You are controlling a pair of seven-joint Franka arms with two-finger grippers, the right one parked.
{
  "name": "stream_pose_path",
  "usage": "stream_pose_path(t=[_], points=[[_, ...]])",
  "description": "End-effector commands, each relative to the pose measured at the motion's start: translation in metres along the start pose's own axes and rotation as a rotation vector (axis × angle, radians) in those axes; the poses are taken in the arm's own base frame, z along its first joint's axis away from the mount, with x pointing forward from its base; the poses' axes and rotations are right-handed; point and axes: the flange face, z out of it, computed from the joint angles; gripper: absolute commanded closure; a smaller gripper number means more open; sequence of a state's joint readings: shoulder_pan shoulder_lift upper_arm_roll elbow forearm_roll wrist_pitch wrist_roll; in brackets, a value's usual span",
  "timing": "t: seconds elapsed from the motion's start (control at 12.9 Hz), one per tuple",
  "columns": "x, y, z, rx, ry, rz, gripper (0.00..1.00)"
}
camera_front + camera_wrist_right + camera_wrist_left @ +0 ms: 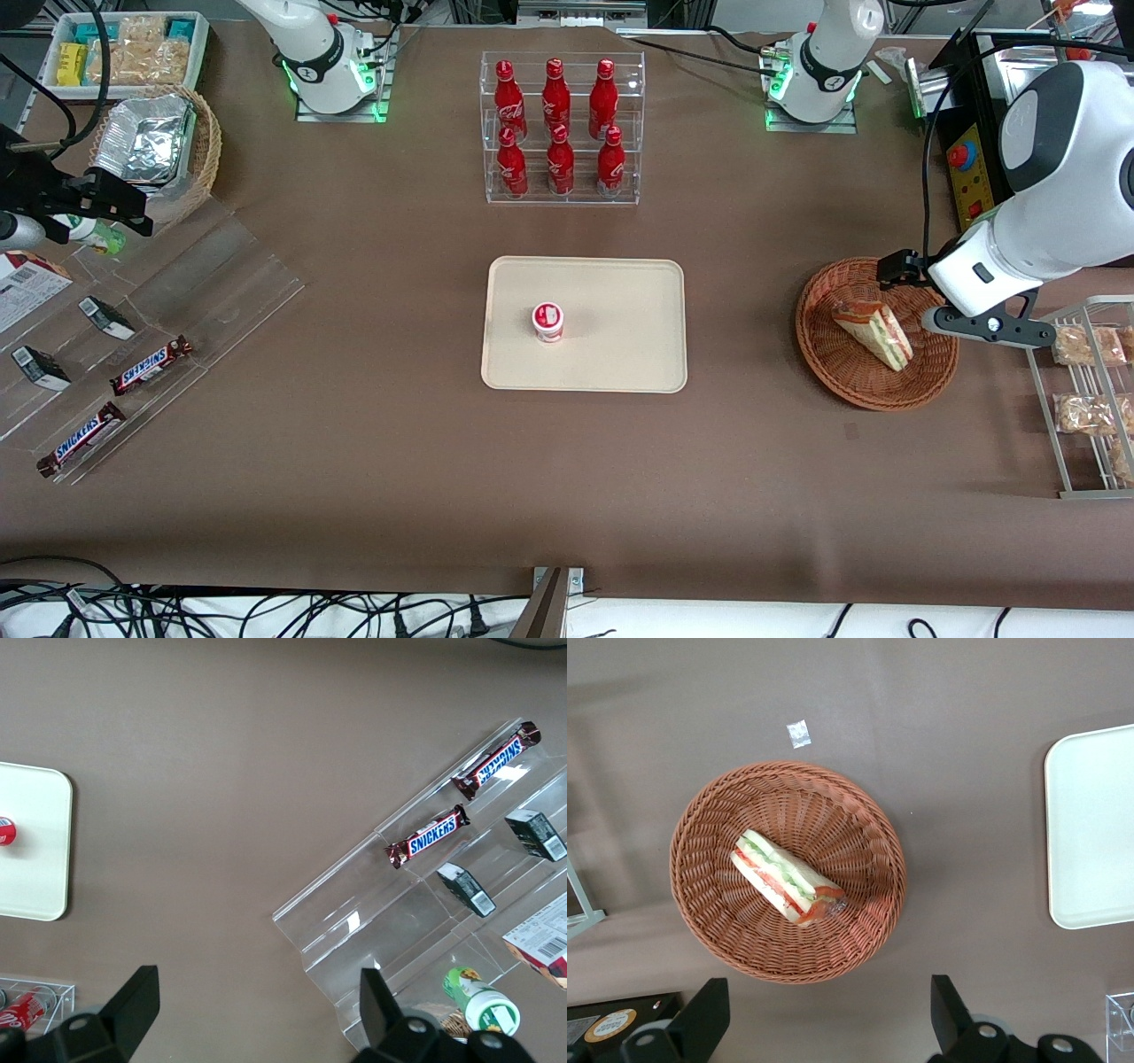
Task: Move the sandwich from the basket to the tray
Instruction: 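Lower the open left gripper over the sandwich in the wicker basket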
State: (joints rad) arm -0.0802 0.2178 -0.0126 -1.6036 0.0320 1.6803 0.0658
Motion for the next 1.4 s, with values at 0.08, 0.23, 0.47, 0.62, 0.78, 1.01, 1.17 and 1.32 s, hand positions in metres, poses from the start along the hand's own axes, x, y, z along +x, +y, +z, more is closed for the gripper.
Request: stream_pose_path(t=[0.08, 0.23, 0.47, 0.62, 0.78, 1.01, 1.17, 1.32], points=[[0.004, 0.001, -0.006, -0.02, -0.003, 0.022, 0.0], [0.004, -0.004, -0.013, -0.013, 0.008, 0.002, 0.0], [0.006, -0.031, -0.003, -0.012, -0.025, -0.214, 0.0], [0.014, -0.052, 0.026, -0.01, -0.071, -0.374, 0.0], [0.028, -0.071, 0.067, 0.0, -0.106, -0.565, 0.0], [0.033, -0.105, 0.094, -0.019, -0.101, -0.781, 0.0], [0.03, -0.102, 0.117, -0.014, -0.11, -0.792, 0.0], [0.026, -0.097, 0.141, -0.012, -0.121, -0.792, 0.0]])
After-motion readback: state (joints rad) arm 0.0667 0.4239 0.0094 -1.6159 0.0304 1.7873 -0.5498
